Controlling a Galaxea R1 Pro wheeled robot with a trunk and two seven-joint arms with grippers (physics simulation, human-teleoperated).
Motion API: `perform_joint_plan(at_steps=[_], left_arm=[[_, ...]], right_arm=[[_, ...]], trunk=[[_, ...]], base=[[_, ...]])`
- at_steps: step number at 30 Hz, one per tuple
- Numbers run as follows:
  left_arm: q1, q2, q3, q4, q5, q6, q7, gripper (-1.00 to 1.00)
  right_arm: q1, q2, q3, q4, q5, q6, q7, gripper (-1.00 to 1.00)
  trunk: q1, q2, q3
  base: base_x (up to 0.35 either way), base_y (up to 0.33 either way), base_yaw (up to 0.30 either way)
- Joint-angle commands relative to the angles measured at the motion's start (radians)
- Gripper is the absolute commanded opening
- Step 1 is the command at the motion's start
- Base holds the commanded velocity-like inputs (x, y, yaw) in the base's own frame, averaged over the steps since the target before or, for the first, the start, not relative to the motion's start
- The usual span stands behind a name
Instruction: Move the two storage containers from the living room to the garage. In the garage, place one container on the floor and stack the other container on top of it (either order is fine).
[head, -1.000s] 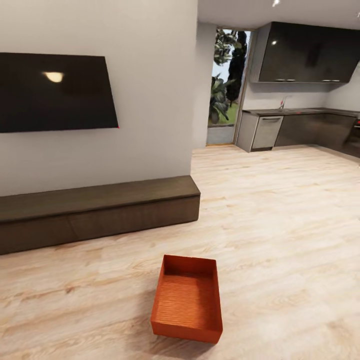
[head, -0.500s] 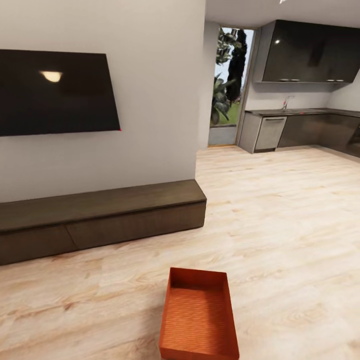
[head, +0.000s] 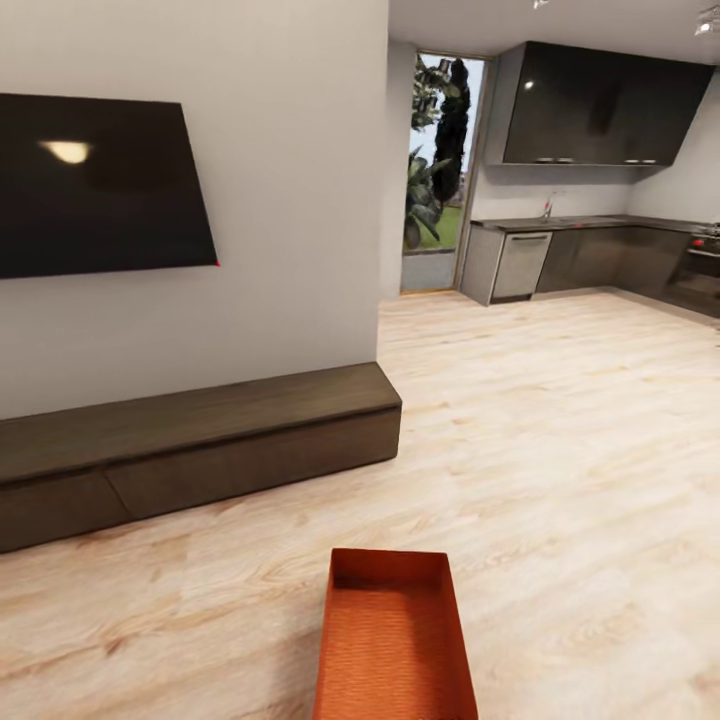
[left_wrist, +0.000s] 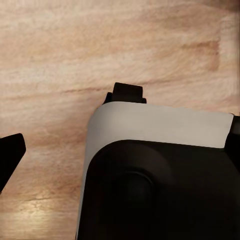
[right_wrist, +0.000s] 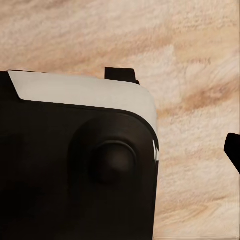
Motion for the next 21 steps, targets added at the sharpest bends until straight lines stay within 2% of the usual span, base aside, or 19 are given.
perform_joint_plan(at_steps=[1,10,21], left_arm=[[0.000,0.000,0.000,0.001,0.007,-0.003,0.001,1.00],[0.000,0.000,0.000,0.001,0.007,-0.003,0.001,1.00],[0.000,0.000,0.000,0.001,0.007,-0.003,0.001,1.00]], right_arm=[[-0.001,0.001,0.008,0.003,-0.008,-0.004,-0.002,1.00],[-0.001,0.001,0.008,0.003,-0.008,-0.004,-0.002,1.00],[-0.001,0.001,0.008,0.003,-0.008,-0.004,-0.002,1.00]], trunk=[[0.000,0.000,-0.001],[0.000,0.000,-0.001],[0.000,0.000,-0.001]], base=[[0.002,0.000,-0.240],[0.000,0.000,-0.217],[0.000,0.000,-0.021]])
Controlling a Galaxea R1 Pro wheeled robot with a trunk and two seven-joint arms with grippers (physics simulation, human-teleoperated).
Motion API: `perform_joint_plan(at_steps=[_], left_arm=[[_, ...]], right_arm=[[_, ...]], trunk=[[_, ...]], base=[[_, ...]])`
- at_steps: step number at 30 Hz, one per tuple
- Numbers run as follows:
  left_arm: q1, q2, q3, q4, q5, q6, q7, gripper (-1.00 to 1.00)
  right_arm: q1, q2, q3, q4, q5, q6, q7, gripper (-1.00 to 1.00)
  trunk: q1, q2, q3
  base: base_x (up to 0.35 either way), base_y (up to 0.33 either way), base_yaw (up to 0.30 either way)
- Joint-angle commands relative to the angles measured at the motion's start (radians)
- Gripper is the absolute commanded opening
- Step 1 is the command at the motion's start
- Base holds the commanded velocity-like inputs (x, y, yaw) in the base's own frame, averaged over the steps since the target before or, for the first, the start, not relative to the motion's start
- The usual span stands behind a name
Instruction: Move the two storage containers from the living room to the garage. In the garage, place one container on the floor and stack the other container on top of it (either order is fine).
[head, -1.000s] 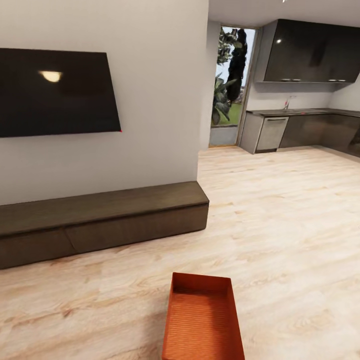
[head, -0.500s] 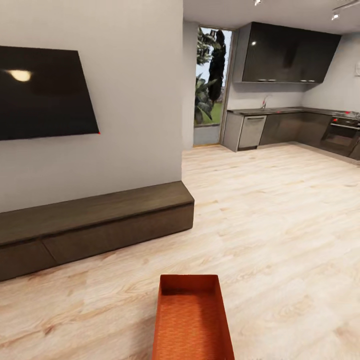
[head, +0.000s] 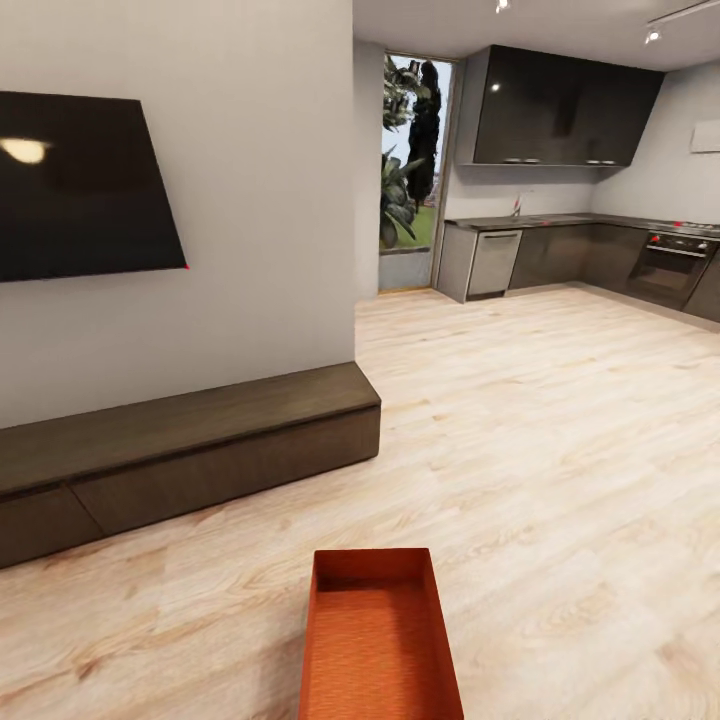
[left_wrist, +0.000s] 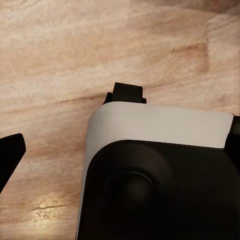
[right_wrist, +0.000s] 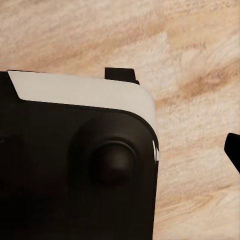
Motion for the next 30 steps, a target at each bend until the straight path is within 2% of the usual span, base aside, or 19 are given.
perform_joint_plan(at_steps=[1,7,16,24,30], left_arm=[[-0.001,0.000,0.000,0.001,0.007,-0.003,0.001,1.00],[-0.001,0.000,0.001,0.001,0.007,-0.004,0.001,1.00],[-0.001,0.000,0.001,0.001,0.007,-0.005,0.002,1.00],[-0.001,0.001,0.001,0.001,0.007,-0.005,0.002,1.00],[-0.001,0.000,0.001,0.001,0.007,-0.005,0.002,1.00]], right_arm=[[-0.001,0.001,0.008,0.002,-0.008,-0.005,-0.001,1.00],[-0.001,0.001,0.008,0.002,-0.008,-0.005,-0.002,1.00],[-0.001,0.001,0.008,0.002,-0.008,-0.005,-0.002,1.00],[-0.001,0.001,0.008,0.002,-0.008,-0.005,-0.002,1.00],[-0.001,-0.001,0.008,0.002,-0.009,-0.005,-0.002,1.00]], trunk=[[0.000,0.000,-0.001],[0.000,0.000,-0.001],[0.000,0.000,-0.001],[0.000,0.000,-0.001],[0.000,0.000,-0.001]], base=[[0.000,-0.038,0.000],[0.000,-0.138,0.000],[0.005,-0.016,0.000],[0.229,0.000,0.000],[0.044,0.000,0.000]])
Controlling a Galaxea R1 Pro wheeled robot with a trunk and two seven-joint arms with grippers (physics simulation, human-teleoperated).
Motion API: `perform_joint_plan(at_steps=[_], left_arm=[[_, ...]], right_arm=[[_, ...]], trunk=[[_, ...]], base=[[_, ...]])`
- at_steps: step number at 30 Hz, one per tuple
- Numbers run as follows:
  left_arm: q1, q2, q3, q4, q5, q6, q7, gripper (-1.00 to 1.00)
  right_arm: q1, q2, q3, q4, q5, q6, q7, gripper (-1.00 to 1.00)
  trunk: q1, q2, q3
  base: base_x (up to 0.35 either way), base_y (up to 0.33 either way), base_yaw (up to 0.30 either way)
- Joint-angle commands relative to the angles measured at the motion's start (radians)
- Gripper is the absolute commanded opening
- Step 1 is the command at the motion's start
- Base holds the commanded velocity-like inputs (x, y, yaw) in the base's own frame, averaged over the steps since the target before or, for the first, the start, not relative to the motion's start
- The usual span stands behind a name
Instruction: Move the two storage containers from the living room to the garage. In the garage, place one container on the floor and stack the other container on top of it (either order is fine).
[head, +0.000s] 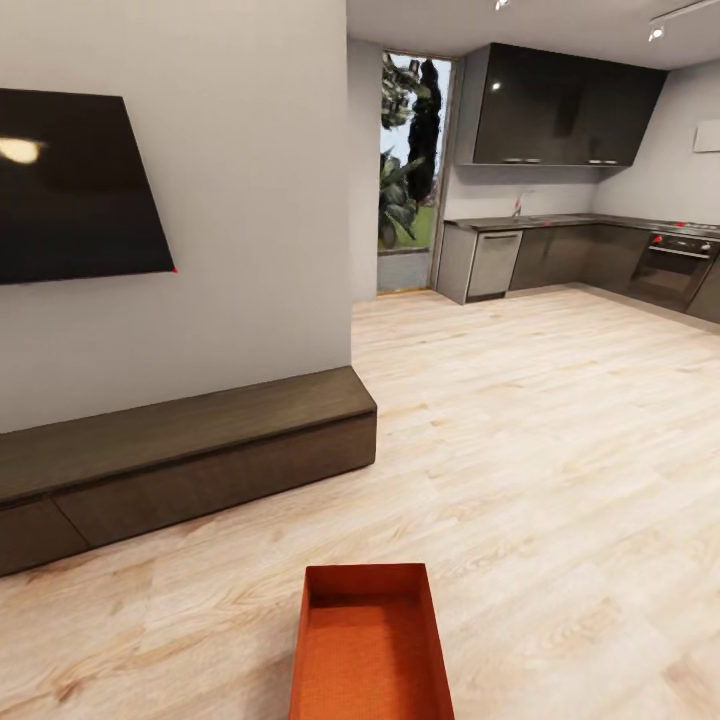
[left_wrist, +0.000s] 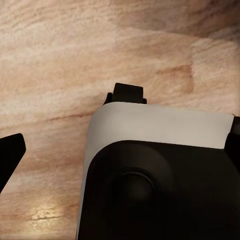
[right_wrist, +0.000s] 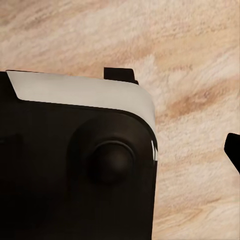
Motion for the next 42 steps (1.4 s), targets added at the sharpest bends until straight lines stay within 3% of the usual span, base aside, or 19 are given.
perform_joint_plan(at_steps=[1,19,42], left_arm=[[-0.001,0.000,0.000,0.001,0.007,-0.003,0.001,1.00],[-0.001,0.000,-0.001,0.001,0.007,-0.003,0.000,1.00],[-0.001,0.000,-0.001,0.001,0.007,-0.003,0.000,1.00]], right_arm=[[-0.001,0.001,0.008,0.002,-0.008,-0.005,-0.001,1.00],[-0.001,0.002,0.011,0.002,-0.006,-0.004,0.001,1.00],[-0.001,-0.002,0.011,0.002,-0.006,-0.004,0.002,1.00]], trunk=[[0.000,0.000,-0.001],[0.000,0.000,-0.001],[0.000,0.000,-0.037]], base=[[0.005,0.000,0.000],[0.000,0.000,0.000],[0.000,0.000,0.000]])
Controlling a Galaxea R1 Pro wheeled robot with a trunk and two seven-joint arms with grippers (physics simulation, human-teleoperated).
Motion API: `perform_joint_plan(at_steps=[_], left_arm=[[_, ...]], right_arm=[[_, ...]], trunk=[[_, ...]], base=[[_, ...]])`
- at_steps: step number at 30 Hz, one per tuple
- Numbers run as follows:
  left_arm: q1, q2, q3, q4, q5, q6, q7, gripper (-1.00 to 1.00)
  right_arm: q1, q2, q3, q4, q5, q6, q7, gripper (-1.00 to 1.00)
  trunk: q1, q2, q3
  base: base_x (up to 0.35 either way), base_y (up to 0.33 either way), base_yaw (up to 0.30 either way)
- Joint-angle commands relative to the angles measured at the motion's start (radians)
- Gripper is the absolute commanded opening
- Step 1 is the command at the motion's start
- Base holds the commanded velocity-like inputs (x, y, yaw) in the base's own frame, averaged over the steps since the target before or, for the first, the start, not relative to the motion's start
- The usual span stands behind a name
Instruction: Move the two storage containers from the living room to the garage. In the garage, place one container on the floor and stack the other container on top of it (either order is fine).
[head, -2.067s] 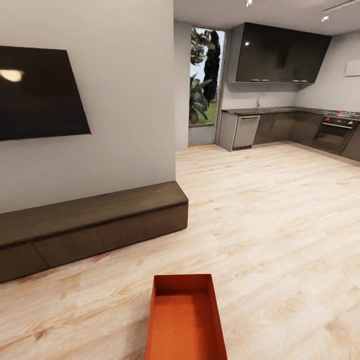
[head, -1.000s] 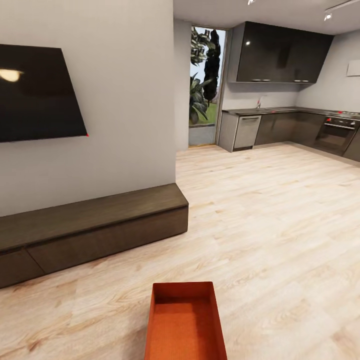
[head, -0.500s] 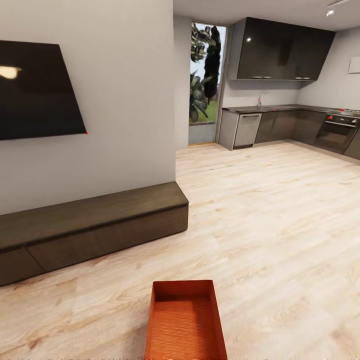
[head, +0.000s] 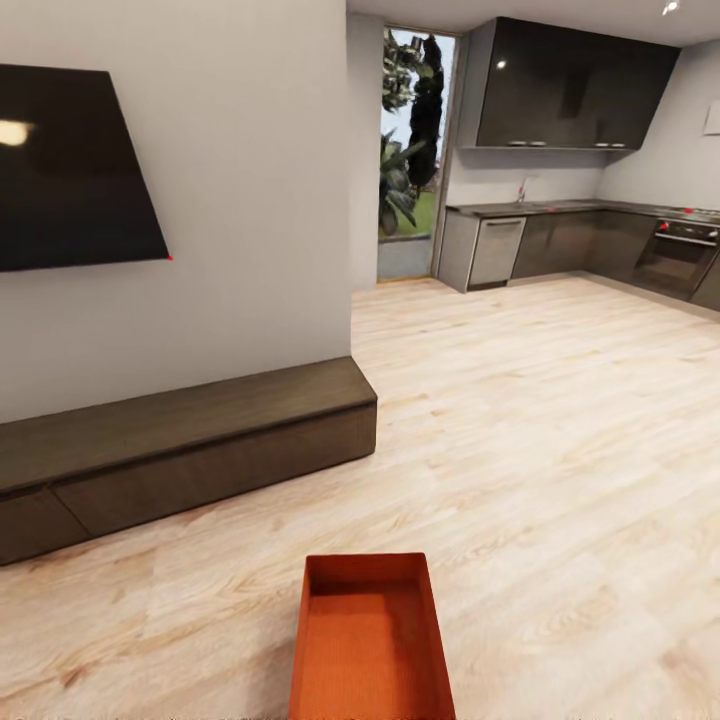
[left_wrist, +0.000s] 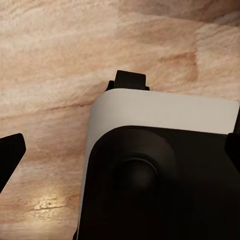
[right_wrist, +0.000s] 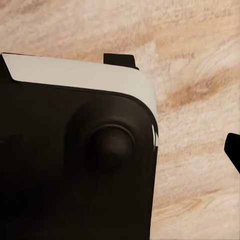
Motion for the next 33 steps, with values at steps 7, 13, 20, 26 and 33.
perform_joint_plan(at_steps=[7,13,20,26,33], left_arm=[[-0.001,0.000,0.000,0.001,0.007,-0.003,0.000,1.00],[-0.001,0.000,0.000,0.001,0.007,-0.003,0.000,1.00],[-0.001,0.000,-0.001,0.001,0.007,-0.003,0.000,1.00],[-0.001,0.000,0.000,0.001,0.007,-0.003,0.000,1.00],[-0.001,0.000,0.000,0.001,0.007,-0.003,0.000,1.00]], right_arm=[[-0.001,0.001,0.008,0.002,-0.008,-0.005,-0.002,1.00],[-0.001,0.001,0.008,0.002,-0.008,-0.005,-0.002,1.00],[-0.001,0.001,0.008,0.002,-0.008,-0.005,-0.003,1.00],[-0.001,0.001,0.008,0.002,-0.008,-0.005,-0.002,1.00],[-0.001,0.001,0.008,0.002,-0.008,-0.005,-0.001,1.00]], trunk=[[0.000,0.000,-0.012],[0.000,0.000,-0.022],[0.000,0.000,-0.033],[0.000,0.000,-0.043],[0.000,0.000,-0.054]], base=[[0.000,0.000,0.000],[0.000,0.000,0.000],[0.000,0.000,0.000],[0.000,0.000,0.000],[0.000,0.000,0.000]])
